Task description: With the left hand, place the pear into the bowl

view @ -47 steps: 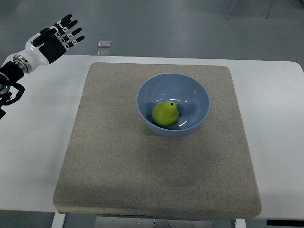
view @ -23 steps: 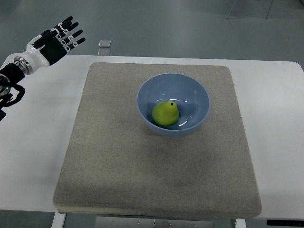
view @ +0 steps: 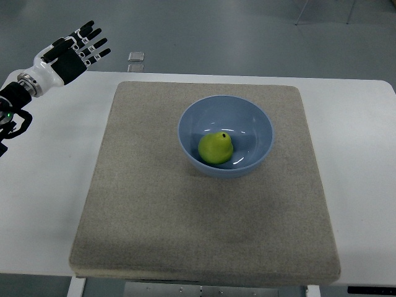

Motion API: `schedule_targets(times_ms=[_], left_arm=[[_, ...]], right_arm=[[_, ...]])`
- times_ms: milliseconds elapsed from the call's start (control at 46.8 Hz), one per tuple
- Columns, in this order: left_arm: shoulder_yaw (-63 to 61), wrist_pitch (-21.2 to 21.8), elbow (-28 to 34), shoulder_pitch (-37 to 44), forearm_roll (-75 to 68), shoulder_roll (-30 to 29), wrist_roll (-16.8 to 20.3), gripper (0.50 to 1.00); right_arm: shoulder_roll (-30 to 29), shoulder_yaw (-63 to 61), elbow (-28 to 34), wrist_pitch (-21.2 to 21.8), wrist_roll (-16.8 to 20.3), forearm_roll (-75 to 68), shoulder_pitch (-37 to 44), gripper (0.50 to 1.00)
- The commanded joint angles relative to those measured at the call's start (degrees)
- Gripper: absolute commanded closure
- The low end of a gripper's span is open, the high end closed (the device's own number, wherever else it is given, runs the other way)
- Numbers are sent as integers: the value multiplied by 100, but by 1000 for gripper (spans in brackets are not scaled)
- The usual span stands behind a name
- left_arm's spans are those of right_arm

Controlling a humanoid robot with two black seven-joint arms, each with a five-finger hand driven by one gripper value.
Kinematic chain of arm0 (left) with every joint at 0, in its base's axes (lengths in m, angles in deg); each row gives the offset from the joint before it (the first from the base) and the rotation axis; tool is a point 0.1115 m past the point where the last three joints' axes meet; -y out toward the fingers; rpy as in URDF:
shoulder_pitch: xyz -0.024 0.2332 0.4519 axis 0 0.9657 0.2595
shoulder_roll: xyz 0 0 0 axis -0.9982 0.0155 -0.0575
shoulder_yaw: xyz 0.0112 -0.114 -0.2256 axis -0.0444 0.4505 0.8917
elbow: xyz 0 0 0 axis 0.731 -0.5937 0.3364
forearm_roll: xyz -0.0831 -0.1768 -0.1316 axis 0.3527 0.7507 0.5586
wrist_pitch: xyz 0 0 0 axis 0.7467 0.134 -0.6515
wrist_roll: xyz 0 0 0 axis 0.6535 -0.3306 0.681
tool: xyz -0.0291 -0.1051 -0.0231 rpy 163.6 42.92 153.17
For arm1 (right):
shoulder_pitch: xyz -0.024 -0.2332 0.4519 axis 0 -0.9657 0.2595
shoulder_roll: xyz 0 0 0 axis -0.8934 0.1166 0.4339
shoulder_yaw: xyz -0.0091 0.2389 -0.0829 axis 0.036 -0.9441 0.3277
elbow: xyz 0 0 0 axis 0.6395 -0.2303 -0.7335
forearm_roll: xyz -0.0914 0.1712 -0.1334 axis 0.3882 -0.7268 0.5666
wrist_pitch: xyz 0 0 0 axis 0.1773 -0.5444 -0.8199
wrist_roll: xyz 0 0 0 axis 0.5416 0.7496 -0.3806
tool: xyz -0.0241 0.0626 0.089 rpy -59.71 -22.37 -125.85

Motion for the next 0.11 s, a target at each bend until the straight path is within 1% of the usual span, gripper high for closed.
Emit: schedule_targets(times_ms=[0, 85], left_arm=[[-1, 0, 0, 1, 0, 0, 0, 506], [-1, 0, 0, 1, 0, 0, 0, 506]], right_arm=[[0, -3, -1, -7, -2, -9, 0, 576], [0, 32, -1, -34, 7, 9, 0, 576]])
